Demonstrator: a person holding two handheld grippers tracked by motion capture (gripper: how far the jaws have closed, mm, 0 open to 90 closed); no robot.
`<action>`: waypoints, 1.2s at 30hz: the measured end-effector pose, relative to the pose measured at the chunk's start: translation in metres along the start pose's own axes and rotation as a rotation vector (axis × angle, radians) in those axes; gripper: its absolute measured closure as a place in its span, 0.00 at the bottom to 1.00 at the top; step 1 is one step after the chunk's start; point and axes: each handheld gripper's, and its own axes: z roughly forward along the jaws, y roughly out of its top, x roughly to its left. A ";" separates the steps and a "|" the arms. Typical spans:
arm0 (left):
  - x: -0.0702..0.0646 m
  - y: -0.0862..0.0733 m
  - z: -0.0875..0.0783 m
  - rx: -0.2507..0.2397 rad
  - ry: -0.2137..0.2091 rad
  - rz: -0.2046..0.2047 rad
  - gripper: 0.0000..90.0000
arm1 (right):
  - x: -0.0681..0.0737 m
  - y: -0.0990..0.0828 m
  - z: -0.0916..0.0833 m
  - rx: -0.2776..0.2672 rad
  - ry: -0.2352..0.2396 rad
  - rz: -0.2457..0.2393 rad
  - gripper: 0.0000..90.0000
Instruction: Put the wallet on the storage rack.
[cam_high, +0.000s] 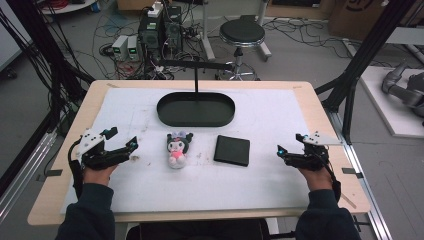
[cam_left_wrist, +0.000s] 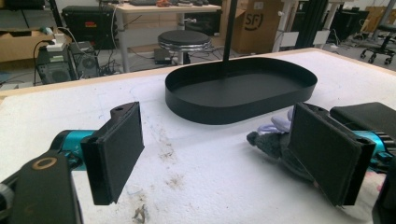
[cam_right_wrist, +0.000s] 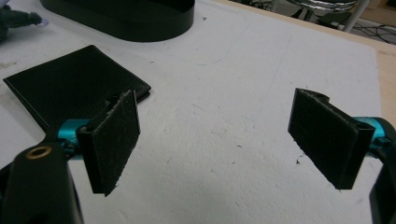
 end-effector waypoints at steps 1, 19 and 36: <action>0.000 0.000 0.001 0.004 0.004 0.001 0.20 | 0.001 0.000 0.000 0.001 0.003 -0.002 0.19; -0.004 0.000 0.007 0.014 -0.006 -0.001 0.23 | 0.029 0.001 0.021 0.027 0.113 -0.127 0.19; -0.001 -0.005 0.000 0.022 0.007 -0.014 0.30 | 0.078 0.002 0.077 0.131 0.370 -0.404 0.43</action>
